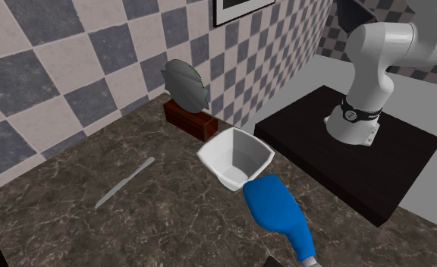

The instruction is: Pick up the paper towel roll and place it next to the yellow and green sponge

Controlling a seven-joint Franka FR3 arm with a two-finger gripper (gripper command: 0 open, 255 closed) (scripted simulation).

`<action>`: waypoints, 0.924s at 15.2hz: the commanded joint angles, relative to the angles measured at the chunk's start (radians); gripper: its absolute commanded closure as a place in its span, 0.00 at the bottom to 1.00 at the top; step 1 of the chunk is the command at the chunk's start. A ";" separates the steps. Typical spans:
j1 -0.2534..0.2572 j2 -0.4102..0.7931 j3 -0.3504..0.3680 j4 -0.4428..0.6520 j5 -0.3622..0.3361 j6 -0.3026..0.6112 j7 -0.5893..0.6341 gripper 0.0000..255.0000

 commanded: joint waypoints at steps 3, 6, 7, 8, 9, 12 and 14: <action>0.001 0.024 -0.002 -0.024 -0.009 0.048 0.008 1.00; 0.002 0.044 -0.004 -0.041 -0.016 0.082 0.014 1.00; 0.002 0.050 -0.005 -0.046 -0.018 0.094 0.017 1.00; 0.003 0.057 -0.006 -0.051 -0.021 0.105 0.019 1.00; 0.003 0.064 -0.007 -0.055 -0.024 0.117 0.021 1.00; 0.005 0.086 -0.010 -0.068 -0.032 0.150 0.029 1.00; 0.006 0.102 -0.012 -0.075 -0.038 0.172 0.034 1.00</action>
